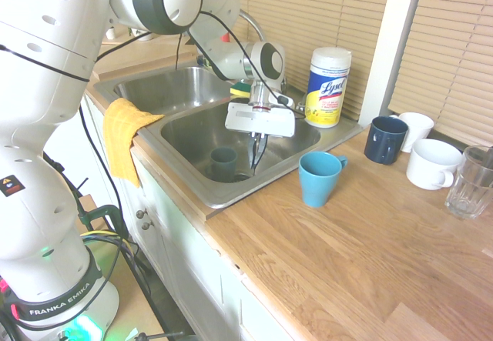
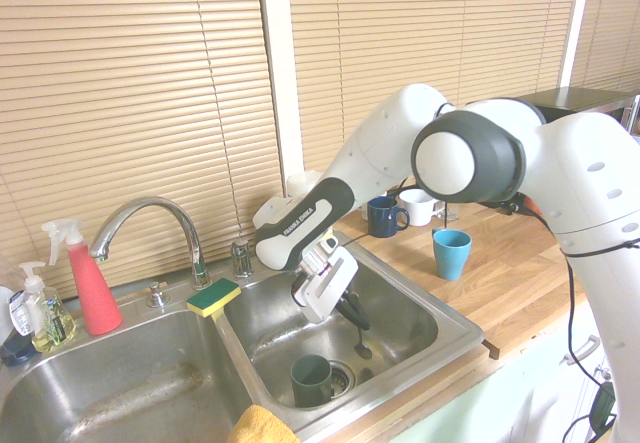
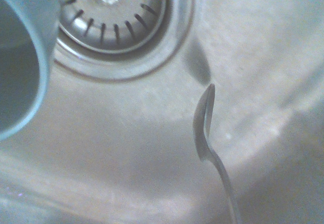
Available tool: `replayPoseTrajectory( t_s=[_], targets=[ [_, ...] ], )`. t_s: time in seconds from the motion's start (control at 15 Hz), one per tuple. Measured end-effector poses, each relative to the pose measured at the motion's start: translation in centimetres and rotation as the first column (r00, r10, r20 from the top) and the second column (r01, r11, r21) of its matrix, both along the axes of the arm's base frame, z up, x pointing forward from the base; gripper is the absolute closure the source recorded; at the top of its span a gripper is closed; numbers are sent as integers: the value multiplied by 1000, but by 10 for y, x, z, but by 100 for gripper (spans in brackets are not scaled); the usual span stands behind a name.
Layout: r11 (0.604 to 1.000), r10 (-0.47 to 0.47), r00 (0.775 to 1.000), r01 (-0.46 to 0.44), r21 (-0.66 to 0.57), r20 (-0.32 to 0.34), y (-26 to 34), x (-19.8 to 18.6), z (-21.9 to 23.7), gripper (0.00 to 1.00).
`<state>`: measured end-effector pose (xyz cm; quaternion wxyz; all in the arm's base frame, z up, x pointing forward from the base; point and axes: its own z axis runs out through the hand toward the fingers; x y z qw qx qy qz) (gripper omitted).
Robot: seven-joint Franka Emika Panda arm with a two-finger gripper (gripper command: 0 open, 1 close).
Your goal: Put the spoon into the sink
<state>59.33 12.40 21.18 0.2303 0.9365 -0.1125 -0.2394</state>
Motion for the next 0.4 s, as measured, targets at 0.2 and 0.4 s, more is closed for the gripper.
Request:
replayPoseTrajectory(
  t_s=[0.2, 0.4],
  targets=[
    [998, -50, 999, 50, 22, -18, -21, 11, -11, 100],
    [994, -109, 994, 109, -1, -20, -38, 27, -33, 0]
  ],
)
